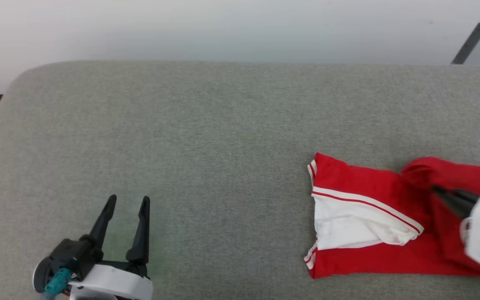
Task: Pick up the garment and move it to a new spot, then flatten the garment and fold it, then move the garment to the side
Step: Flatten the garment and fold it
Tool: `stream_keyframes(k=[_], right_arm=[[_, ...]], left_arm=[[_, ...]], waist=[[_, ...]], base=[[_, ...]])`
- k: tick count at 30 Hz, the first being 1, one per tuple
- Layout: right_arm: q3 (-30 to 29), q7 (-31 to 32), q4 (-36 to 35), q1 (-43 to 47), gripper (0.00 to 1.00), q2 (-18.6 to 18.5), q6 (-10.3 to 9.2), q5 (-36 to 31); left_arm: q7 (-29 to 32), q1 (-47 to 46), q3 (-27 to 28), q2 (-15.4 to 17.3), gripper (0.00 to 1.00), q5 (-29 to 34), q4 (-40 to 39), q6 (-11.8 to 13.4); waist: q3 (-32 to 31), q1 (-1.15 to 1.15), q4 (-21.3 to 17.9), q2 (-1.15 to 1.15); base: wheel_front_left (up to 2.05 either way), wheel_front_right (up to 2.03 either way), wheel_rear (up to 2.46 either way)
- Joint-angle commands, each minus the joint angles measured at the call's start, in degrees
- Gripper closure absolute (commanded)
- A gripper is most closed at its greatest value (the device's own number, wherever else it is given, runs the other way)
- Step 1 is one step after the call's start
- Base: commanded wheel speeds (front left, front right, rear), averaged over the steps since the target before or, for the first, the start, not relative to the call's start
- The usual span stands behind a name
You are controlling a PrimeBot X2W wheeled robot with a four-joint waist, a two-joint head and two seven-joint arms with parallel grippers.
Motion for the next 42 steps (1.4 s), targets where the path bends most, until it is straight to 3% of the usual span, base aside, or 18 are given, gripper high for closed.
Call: stream_keyframes(k=[1, 13, 26, 29, 30, 36, 42], right_arm=[[1.5, 0.3, -0.9, -1.0, 1.00, 0.7, -0.05, -0.2], [14.6, 0.1, -0.1, -6.9, 1.00, 6.5, -0.05, 0.4], [18.9, -4.0, 7.1, -8.2, 0.99, 6.9, -0.05, 0.0], [19.8, -5.6, 8.4, -8.9, 0.42, 6.8, -0.05, -0.4], [19.9, -6.1, 8.7, -9.1, 0.01, 6.8, -0.05, -0.2], [19.5, -8.7, 9.2, -9.3, 0.00, 7.0, -0.05, 2.6], [16.0, -12.1, 8.9, -7.5, 0.00, 4.8, -0.05, 5.1]], left_arm=[[0.0, 0.5, -0.1, -0.1, 0.00, -0.2, 0.1, -0.1], [0.0, 0.8, -1.1, -0.3, 0.00, -0.8, 0.2, -0.1], [0.0, -0.2, -1.8, -0.3, 0.00, -1.0, 0.5, -0.1], [0.0, -0.5, -1.7, -0.2, 0.00, -1.1, 0.7, -0.1], [0.0, -0.6, -1.6, -0.1, 0.00, -1.1, 0.7, -0.1], [0.0, -0.5, -1.5, 0.5, 0.00, -1.4, 1.3, -0.1], [0.0, -0.7, -2.1, 1.5, 0.00, -2.1, 1.9, -0.1]], waist=[[-0.5, 0.00, 1.0, 0.00], [-0.4, 0.00, 5.2, 0.00], [1.1, 0.00, 6.6, 0.00], [1.3, 0.00, 6.3, 0.00], [1.2, 0.00, 6.0, 0.00], [0.0, 0.00, 3.9, 0.00], [-1.8, 0.00, 1.2, 0.00]], base=[[0.00, 0.00, 0.00], [0.00, 0.00, 0.00], [0.00, 0.00, 0.00], [0.00, 0.00, 0.00], [0.00, 0.00, 0.00], [0.00, 0.00, 0.00], [0.00, 0.00, 0.00]])
